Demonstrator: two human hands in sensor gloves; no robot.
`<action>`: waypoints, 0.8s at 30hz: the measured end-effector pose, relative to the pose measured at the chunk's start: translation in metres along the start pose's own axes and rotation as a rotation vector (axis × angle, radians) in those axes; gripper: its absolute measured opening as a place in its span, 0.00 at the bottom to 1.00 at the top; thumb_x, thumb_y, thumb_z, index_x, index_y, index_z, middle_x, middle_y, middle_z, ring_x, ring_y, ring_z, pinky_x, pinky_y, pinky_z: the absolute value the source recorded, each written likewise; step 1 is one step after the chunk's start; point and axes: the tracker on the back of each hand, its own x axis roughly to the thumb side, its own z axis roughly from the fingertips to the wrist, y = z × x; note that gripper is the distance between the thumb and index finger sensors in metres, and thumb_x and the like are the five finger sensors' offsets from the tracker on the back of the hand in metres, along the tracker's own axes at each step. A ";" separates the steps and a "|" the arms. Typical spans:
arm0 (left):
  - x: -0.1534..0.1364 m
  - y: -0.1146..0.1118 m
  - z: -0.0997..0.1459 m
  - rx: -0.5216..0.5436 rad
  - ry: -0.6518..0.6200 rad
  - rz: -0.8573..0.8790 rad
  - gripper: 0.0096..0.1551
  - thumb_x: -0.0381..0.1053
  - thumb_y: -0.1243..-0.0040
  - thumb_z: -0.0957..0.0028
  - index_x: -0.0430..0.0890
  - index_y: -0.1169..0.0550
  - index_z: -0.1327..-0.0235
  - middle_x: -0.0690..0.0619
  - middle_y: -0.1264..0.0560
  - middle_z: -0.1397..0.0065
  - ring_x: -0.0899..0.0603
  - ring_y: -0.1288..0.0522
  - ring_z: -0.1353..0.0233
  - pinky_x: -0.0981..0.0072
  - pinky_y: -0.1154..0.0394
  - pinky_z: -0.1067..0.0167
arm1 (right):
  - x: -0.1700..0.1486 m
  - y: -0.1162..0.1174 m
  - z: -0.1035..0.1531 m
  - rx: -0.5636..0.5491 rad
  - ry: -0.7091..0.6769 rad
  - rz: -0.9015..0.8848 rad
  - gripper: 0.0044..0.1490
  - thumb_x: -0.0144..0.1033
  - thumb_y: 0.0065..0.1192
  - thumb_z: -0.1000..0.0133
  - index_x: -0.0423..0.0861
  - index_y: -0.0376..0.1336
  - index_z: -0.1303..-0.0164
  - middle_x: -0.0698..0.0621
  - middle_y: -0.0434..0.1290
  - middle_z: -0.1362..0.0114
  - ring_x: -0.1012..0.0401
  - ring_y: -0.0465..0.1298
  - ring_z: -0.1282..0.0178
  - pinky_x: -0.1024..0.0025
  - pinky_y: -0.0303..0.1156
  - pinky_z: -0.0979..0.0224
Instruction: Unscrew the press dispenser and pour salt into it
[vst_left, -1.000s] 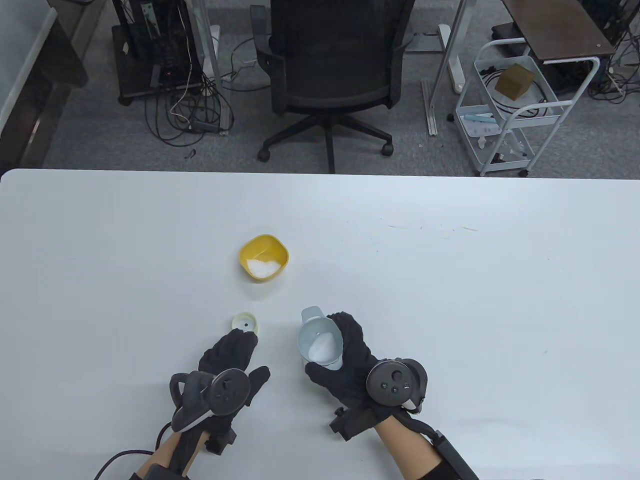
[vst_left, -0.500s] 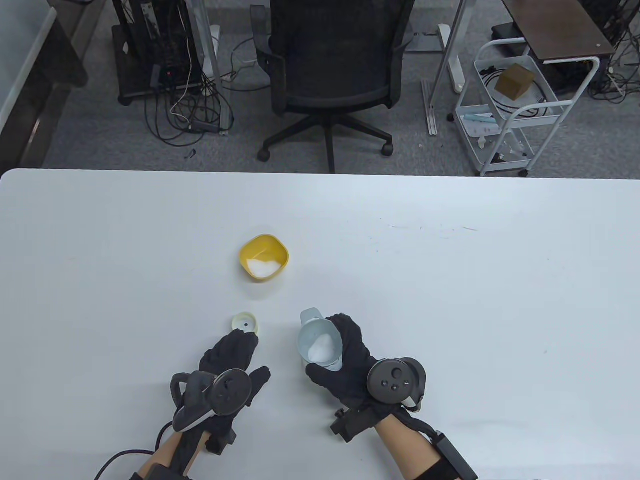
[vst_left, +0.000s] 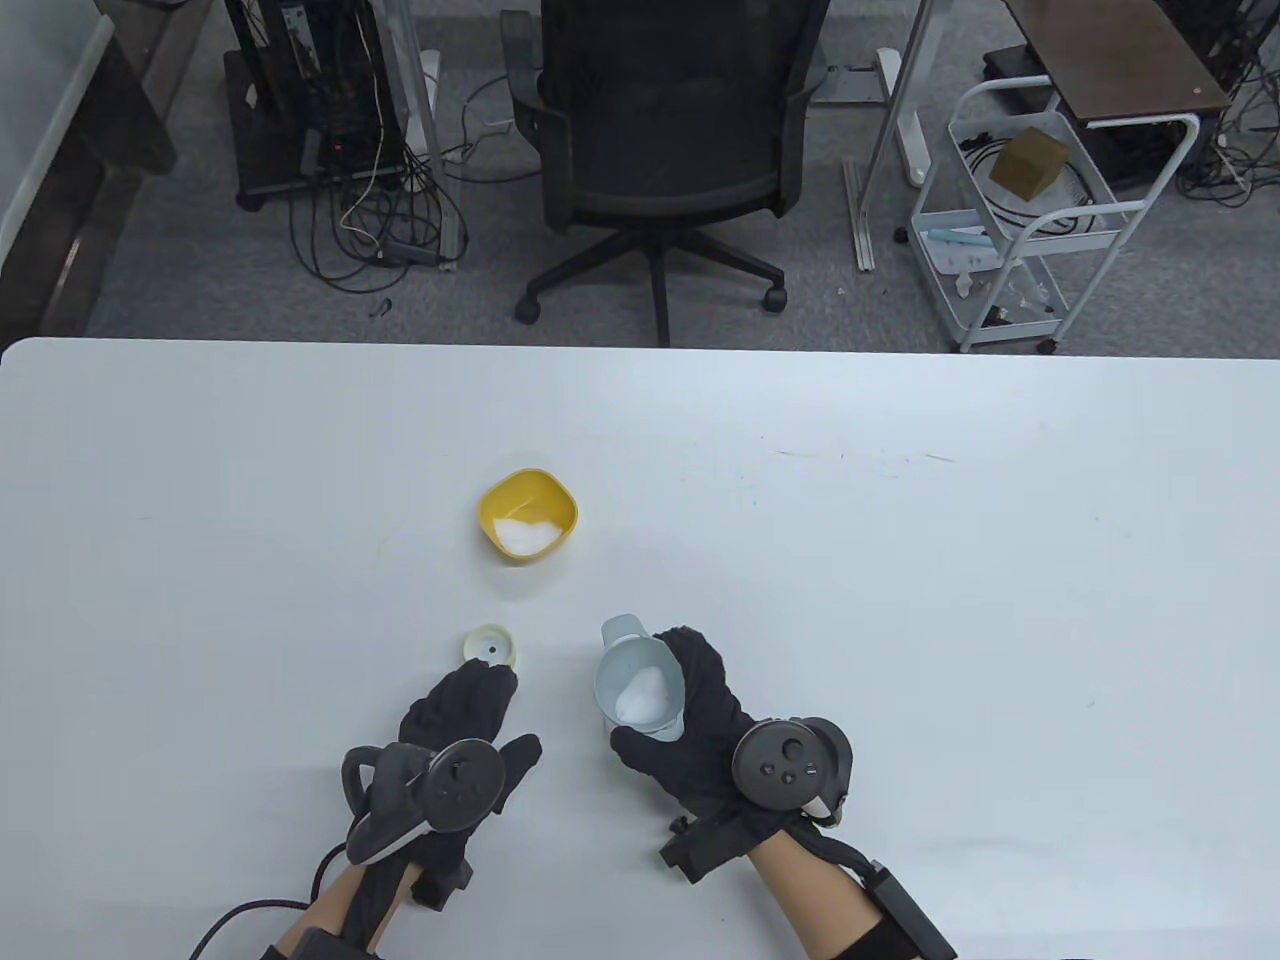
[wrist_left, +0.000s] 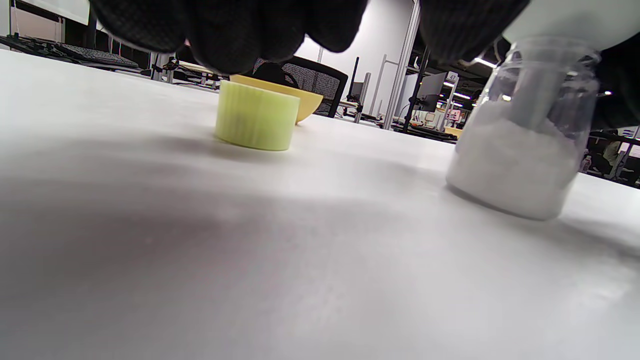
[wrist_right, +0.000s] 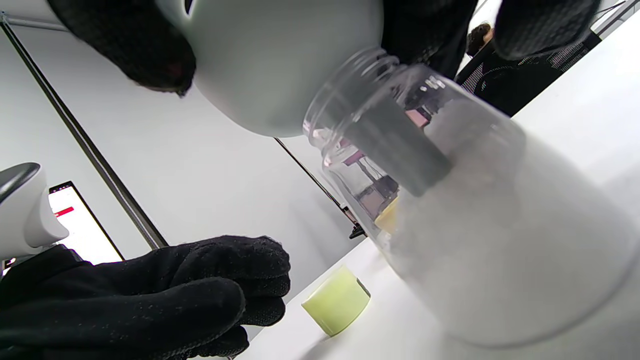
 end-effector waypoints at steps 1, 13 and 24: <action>0.000 0.000 0.000 0.000 0.000 0.000 0.52 0.66 0.42 0.41 0.34 0.37 0.13 0.26 0.36 0.16 0.23 0.31 0.23 0.27 0.32 0.33 | 0.001 0.000 0.000 -0.001 -0.001 -0.002 0.73 0.59 0.64 0.40 0.14 0.35 0.22 0.20 0.54 0.20 0.32 0.65 0.25 0.22 0.57 0.33; 0.000 0.000 0.000 0.001 -0.001 0.001 0.52 0.66 0.42 0.41 0.34 0.37 0.13 0.26 0.36 0.16 0.23 0.31 0.22 0.27 0.32 0.33 | 0.007 -0.004 -0.002 -0.014 -0.027 -0.001 0.73 0.59 0.64 0.40 0.13 0.35 0.22 0.20 0.54 0.20 0.31 0.65 0.25 0.22 0.57 0.33; 0.000 0.000 0.000 0.000 -0.001 0.000 0.52 0.66 0.42 0.41 0.34 0.37 0.13 0.26 0.36 0.16 0.23 0.31 0.22 0.27 0.32 0.33 | 0.004 -0.002 -0.001 -0.010 -0.022 0.015 0.73 0.59 0.64 0.40 0.13 0.35 0.22 0.20 0.55 0.21 0.31 0.65 0.25 0.22 0.57 0.33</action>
